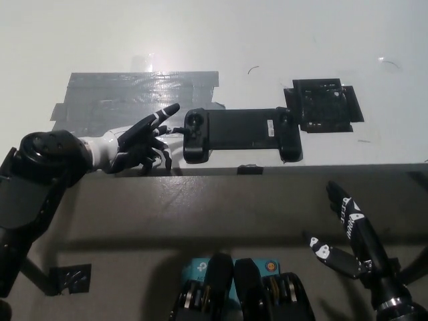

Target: A controller is being placed at the center of the desk near the left hand and the robot uses its left hand's index finger to press a button at the left area of the controller

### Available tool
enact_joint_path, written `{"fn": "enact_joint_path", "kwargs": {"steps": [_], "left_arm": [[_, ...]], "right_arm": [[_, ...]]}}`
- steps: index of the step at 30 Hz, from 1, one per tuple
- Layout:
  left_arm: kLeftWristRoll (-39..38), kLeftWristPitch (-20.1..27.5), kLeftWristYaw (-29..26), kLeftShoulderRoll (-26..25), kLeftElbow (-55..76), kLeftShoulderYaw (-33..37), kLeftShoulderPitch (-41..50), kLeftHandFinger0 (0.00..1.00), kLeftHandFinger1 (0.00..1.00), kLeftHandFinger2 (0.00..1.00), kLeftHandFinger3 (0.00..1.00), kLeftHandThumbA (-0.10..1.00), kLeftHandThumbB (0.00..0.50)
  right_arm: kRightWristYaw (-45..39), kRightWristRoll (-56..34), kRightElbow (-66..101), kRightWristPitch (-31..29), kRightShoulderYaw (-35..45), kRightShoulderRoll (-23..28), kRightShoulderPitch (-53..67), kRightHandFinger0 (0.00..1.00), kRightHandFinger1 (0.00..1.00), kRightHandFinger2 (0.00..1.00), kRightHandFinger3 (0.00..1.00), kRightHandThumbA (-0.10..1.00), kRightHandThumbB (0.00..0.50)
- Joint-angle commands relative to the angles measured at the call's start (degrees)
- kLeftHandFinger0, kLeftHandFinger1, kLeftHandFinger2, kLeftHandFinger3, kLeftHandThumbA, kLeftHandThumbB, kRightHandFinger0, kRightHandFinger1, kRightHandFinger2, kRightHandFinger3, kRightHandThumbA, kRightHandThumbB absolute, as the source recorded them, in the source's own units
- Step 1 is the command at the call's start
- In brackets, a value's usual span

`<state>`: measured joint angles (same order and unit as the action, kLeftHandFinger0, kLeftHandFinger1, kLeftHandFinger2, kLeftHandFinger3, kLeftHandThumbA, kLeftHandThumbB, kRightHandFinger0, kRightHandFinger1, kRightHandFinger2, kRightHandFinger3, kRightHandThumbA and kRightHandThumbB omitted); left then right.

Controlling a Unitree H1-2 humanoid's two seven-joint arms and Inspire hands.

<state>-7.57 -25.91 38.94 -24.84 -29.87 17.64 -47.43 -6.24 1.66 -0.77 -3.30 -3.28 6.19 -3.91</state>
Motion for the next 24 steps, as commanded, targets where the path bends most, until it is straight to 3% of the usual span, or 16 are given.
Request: {"fn": "enact_joint_path", "kwargs": {"steps": [1, 11, 24], "left_arm": [[0.7, -0.4, 0.7, -0.2, -0.4, -1.3, -3.2, 0.07, 0.07, 0.29, 1.0, 1.0, 0.466], [0.6, -1.0, 1.2, 0.1, 0.5, -1.2, -4.4, 0.01, 0.0, 0.23, 1.0, 1.0, 0.468], [1.6, -1.0, 1.8, 0.7, 0.8, -0.4, -4.6, 0.02, 0.0, 0.22, 1.0, 1.0, 0.482]], "right_arm": [[-0.6, -0.1, 2.2, -0.1, -0.1, 0.5, -1.5, 1.0, 1.0, 1.0, 1.0, 0.68, 0.226], [-0.6, -0.2, 2.2, 0.1, 0.1, 0.6, -1.9, 1.0, 1.0, 1.0, 1.0, 0.68, 0.22], [-0.9, -0.3, 2.0, 0.4, 0.0, 0.7, -2.6, 1.0, 1.0, 1.0, 1.0, 0.7, 0.236]]}}
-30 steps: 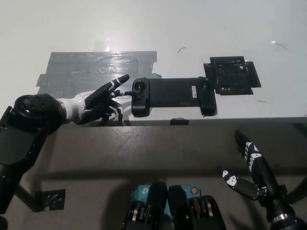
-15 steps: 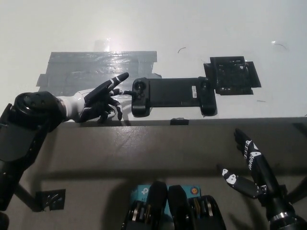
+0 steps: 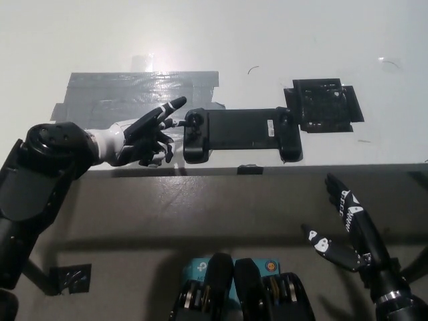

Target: A controller is being placed at the center of the desk near the left hand and the robot uses its left hand's index finger to press a button at the left area of the controller

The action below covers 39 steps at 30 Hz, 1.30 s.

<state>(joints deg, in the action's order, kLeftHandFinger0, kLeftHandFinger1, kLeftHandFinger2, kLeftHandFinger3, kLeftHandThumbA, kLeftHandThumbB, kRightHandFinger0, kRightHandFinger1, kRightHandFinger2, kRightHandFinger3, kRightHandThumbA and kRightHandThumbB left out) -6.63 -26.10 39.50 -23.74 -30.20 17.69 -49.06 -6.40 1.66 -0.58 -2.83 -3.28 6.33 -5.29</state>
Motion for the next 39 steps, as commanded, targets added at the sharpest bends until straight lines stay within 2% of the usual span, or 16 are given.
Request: {"fn": "enact_joint_path", "kwargs": {"steps": [1, 3, 6, 10, 12, 14, 19, 21, 24, 27, 29, 30, 32, 33, 36, 39], "left_arm": [[0.8, -0.8, 1.3, -0.4, 1.4, -0.4, -2.9, 0.02, 0.01, 0.23, 1.0, 1.0, 0.476], [0.7, -0.8, 1.4, -0.3, 1.0, -0.4, -3.0, 0.02, 0.01, 0.24, 1.0, 1.0, 0.483], [1.3, -0.1, 1.5, -0.2, 0.3, -0.2, -3.3, 0.08, 0.03, 0.27, 1.0, 1.0, 0.48], [1.5, -0.6, 1.0, -0.3, 1.0, -0.4, -2.8, 0.07, 0.04, 0.28, 1.0, 1.0, 0.484], [1.3, -0.7, 1.1, -0.3, 1.1, -0.7, -2.6, 0.06, 0.03, 0.26, 1.0, 1.0, 0.472], [1.3, -0.1, 1.3, -0.2, 0.7, -0.7, -2.6, 0.01, 0.01, 0.25, 1.0, 1.0, 0.469], [1.1, -0.1, 1.5, 0.1, -0.8, -1.0, -3.0, 0.0, 0.0, 0.24, 1.0, 1.0, 0.473], [1.3, -0.5, 1.2, 0.1, -0.5, -0.9, -2.9, 0.0, 0.0, 0.24, 1.0, 1.0, 0.472], [1.2, -0.8, 1.1, 0.0, 0.0, -1.0, -2.5, 0.09, 0.0, 0.23, 1.0, 1.0, 0.454], [1.3, -0.8, 1.1, 0.2, 0.2, -0.9, -2.1, 0.11, 0.0, 0.21, 1.0, 1.0, 0.465], [1.3, -0.8, 0.9, 0.4, 0.9, -0.8, -1.3, 0.08, 0.0, 0.21, 1.0, 1.0, 0.46], [0.9, -0.6, 1.1, 0.6, 1.0, -1.0, -0.8, 0.07, 0.0, 0.21, 1.0, 1.0, 0.441], [1.1, -0.5, 1.6, 0.6, 0.9, -0.5, -0.3, 0.06, 0.01, 0.26, 1.0, 1.0, 0.434], [1.3, -0.4, 1.5, 0.8, 0.8, -0.4, 0.0, 0.09, 0.04, 0.31, 1.0, 1.0, 0.428], [1.7, 0.1, 1.2, 1.2, 0.2, 0.1, 1.3, 0.15, 0.09, 0.36, 1.0, 1.0, 0.444], [1.6, -0.3, 0.8, 1.8, 0.6, 0.0, 3.2, 0.08, 0.08, 0.35, 1.0, 1.0, 0.446]], "right_arm": [[-0.7, -0.5, 1.9, 0.1, 0.0, 0.5, -1.2, 1.0, 1.0, 1.0, 1.0, 0.7, 0.238], [-0.7, -0.4, 1.8, 0.0, -0.1, 0.5, -1.2, 1.0, 1.0, 1.0, 1.0, 0.7, 0.237], [-0.7, -0.1, 1.6, -0.4, -0.1, 0.6, -1.4, 1.0, 1.0, 1.0, 1.0, 0.7, 0.23], [-0.7, -0.1, 2.1, 0.3, -0.1, 0.5, -1.6, 1.0, 1.0, 1.0, 1.0, 0.7, 0.237], [-0.7, -0.2, 2.0, 0.1, 0.0, 0.4, -1.7, 1.0, 1.0, 1.0, 1.0, 0.69, 0.237], [-0.7, -0.2, 1.9, 0.0, 0.1, 0.4, -1.9, 1.0, 1.0, 1.0, 1.0, 0.69, 0.239], [-0.9, -0.5, 2.2, 0.5, 0.3, 0.4, -2.0, 1.0, 1.0, 1.0, 1.0, 0.7, 0.246], [-0.9, -0.5, 2.4, 0.6, 0.2, 0.3, -2.0, 1.0, 1.0, 1.0, 1.0, 0.69, 0.239], [-0.8, -0.4, 2.4, 0.7, 0.3, 0.3, -2.1, 1.0, 1.0, 1.0, 1.0, 0.69, 0.242], [-0.8, -0.4, 2.3, 0.8, 0.3, 0.2, -2.1, 1.0, 1.0, 1.0, 1.0, 0.7, 0.244], [-0.8, -0.6, 2.0, 0.3, 0.3, 0.2, -2.3, 1.0, 1.0, 1.0, 1.0, 0.7, 0.245], [-0.8, -0.5, 2.1, 0.6, 0.2, 0.2, -2.3, 1.0, 1.0, 1.0, 1.0, 0.7, 0.246], [-0.8, -0.5, 2.0, 0.4, 0.2, 0.1, -2.4, 1.0, 1.0, 1.0, 1.0, 0.7, 0.247], [-0.8, -0.5, 2.0, 0.4, 0.2, 0.2, -2.3, 1.0, 1.0, 1.0, 1.0, 0.71, 0.248], [-0.8, -0.5, 2.0, 0.2, 0.2, 0.1, -2.1, 1.0, 1.0, 1.0, 1.0, 0.7, 0.247], [-0.9, -0.6, 2.2, 0.2, 0.1, 0.1, -1.4, 1.0, 1.0, 1.0, 1.0, 0.7, 0.244]]}}
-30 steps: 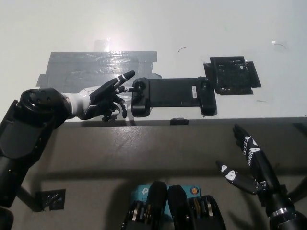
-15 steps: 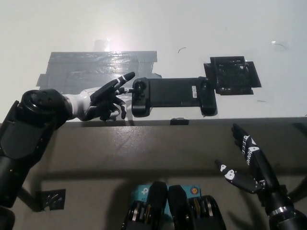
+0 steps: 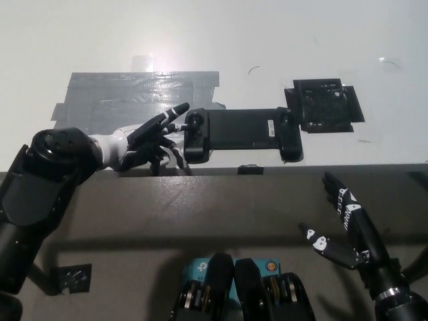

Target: A controller is being placed at the center of the desk near the left hand and the robot uses its left hand's index finger to press a button at the left area of the controller

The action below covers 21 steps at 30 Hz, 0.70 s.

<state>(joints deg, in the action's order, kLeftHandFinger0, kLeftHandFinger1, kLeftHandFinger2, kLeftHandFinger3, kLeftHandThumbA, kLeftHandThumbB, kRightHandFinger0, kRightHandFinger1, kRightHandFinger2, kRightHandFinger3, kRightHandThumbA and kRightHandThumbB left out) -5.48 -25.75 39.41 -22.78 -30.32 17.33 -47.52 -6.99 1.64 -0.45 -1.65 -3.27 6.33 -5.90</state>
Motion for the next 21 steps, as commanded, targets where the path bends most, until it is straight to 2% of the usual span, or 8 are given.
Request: {"fn": "enact_joint_path", "kwargs": {"steps": [1, 3, 4, 6, 9, 12, 16, 21], "left_arm": [[0.7, 0.3, 0.7, 1.2, 0.3, 0.5, 2.8, 0.06, 0.08, 0.36, 1.0, 1.0, 0.426], [1.0, 1.0, 0.7, 1.5, 0.0, 0.5, 4.0, 0.07, 0.06, 0.33, 1.0, 1.0, 0.414], [1.2, 1.2, 0.7, 1.7, -0.3, 0.6, 4.6, 0.11, 0.05, 0.31, 1.0, 1.0, 0.43], [1.0, 1.6, 1.2, 2.2, -1.1, 0.8, 6.0, 0.01, 0.02, 0.27, 1.0, 1.0, 0.458], [0.9, 1.2, 1.1, 2.7, -1.4, 0.9, 7.5, 0.0, 0.0, 0.26, 1.0, 1.0, 0.487], [1.0, 1.9, 0.9, 2.8, -1.8, 0.9, 7.9, 0.0, 0.0, 0.25, 1.0, 1.0, 0.48], [0.7, 0.8, 0.9, 2.9, -1.9, 0.8, 7.8, 0.0, 0.0, 0.24, 1.0, 1.0, 0.495], [0.5, 2.3, 1.3, 2.2, -0.7, 0.7, 7.6, 0.0, 0.0, 0.2, 1.0, 1.0, 0.498]], "right_arm": [[-0.4, -0.6, 2.0, -0.9, 0.1, 0.1, -0.6, 1.0, 1.0, 1.0, 1.0, 0.7, 0.244], [-0.4, -0.5, 2.0, -1.0, -0.1, 0.1, -0.3, 1.0, 1.0, 1.0, 1.0, 0.7, 0.238], [-0.5, -0.3, 1.9, -1.1, -0.2, 0.2, -0.1, 1.0, 1.0, 1.0, 1.0, 0.7, 0.24], [-0.6, -0.3, 1.8, -1.2, -0.4, 0.2, 0.5, 1.0, 1.0, 1.0, 1.0, 0.7, 0.244], [-0.5, 0.0, 1.6, -1.4, -0.6, 0.2, 1.0, 1.0, 1.0, 1.0, 1.0, 0.7, 0.242], [-0.5, 0.1, 1.3, -1.9, -0.7, 0.2, 1.1, 1.0, 1.0, 1.0, 1.0, 0.7, 0.235], [-0.3, 0.0, 1.6, -1.4, -0.6, 0.1, 1.1, 1.0, 1.0, 1.0, 1.0, 0.69, 0.233], [-0.1, 0.4, 1.4, -2.2, -0.7, 0.1, 1.2, 1.0, 1.0, 1.0, 1.0, 0.68, 0.226]]}}
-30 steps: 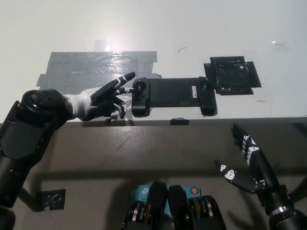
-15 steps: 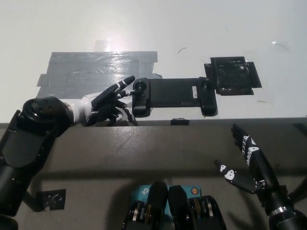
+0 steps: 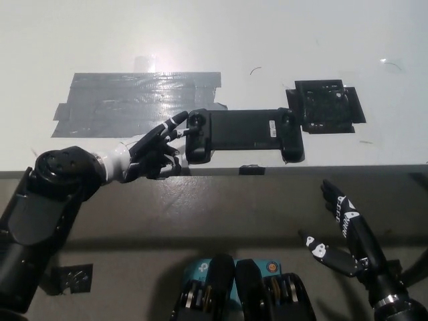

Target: A controller is being placed at the center of the desk near the left hand and the robot uses its left hand's index finger to press a button at the left area of the controller

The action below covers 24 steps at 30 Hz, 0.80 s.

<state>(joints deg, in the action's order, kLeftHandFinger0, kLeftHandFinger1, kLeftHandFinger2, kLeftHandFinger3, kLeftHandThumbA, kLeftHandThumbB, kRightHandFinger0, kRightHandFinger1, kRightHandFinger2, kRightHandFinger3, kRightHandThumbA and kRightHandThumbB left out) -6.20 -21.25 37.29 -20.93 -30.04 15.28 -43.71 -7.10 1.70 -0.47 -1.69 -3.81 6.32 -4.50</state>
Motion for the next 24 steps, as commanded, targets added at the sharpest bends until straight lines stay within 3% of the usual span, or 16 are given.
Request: {"fn": "enact_joint_path", "kwargs": {"steps": [1, 4, 10, 12, 16, 19, 21, 24], "left_arm": [[1.0, -2.1, 3.7, 0.1, -0.5, 2.7, 3.5, 0.0, 0.0, 0.2, 1.0, 1.0, 0.487], [-1.8, -4.8, 3.5, -0.3, 4.1, 0.0, 2.6, 0.01, 0.0, 0.2, 1.0, 1.0, 0.45], [-10.9, -5.7, 4.5, -2.0, 17.4, -4.1, 1.2, 0.0, 0.0, 0.19, 1.0, 1.0, 0.427], [-12.6, -5.7, 4.0, -3.1, 20.5, -4.7, 0.6, 0.0, 0.01, 0.19, 1.0, 1.0, 0.446], [-21.3, -5.7, -1.2, -6.2, 27.8, -4.4, 1.2, 0.01, 0.04, 0.22, 1.0, 1.0, 0.427], [-24.0, -5.7, -1.8, -7.4, 31.7, -4.6, 3.8, 0.01, 0.06, 0.25, 1.0, 1.0, 0.395], [-26.3, -5.7, -3.7, -8.2, 34.6, -4.1, 6.7, 0.02, 0.06, 0.26, 1.0, 1.0, 0.402], [-24.2, -5.7, -6.1, -7.5, 39.2, -4.8, 12.3, 0.08, 0.1, 0.3, 1.0, 1.0, 0.404]], "right_arm": [[0.0, 0.1, 1.4, -2.1, -0.1, 0.0, -0.2, 1.0, 1.0, 1.0, 1.0, 0.67, 0.228], [0.0, 0.4, 1.6, -1.8, -0.1, 0.2, -0.4, 1.0, 1.0, 1.0, 1.0, 0.68, 0.226], [0.1, 0.2, 1.2, -1.9, 0.2, 0.3, -0.9, 1.0, 1.0, 1.0, 1.0, 0.69, 0.234], [0.1, 0.2, 1.2, -1.6, 0.2, 0.4, -1.3, 1.0, 1.0, 1.0, 1.0, 0.69, 0.236], [0.2, -0.1, 1.1, -1.2, 0.5, 0.3, -2.5, 1.0, 1.0, 1.0, 1.0, 0.7, 0.241], [0.1, -0.3, 1.3, -0.9, 0.6, 0.3, -3.4, 1.0, 1.0, 1.0, 1.0, 0.69, 0.246], [0.1, -0.2, 1.2, -0.9, 0.5, 0.3, -3.9, 1.0, 1.0, 1.0, 1.0, 0.71, 0.25], [-0.1, -0.4, 0.9, -1.1, 0.5, 0.3, -4.8, 1.0, 1.0, 1.0, 1.0, 0.72, 0.244]]}}
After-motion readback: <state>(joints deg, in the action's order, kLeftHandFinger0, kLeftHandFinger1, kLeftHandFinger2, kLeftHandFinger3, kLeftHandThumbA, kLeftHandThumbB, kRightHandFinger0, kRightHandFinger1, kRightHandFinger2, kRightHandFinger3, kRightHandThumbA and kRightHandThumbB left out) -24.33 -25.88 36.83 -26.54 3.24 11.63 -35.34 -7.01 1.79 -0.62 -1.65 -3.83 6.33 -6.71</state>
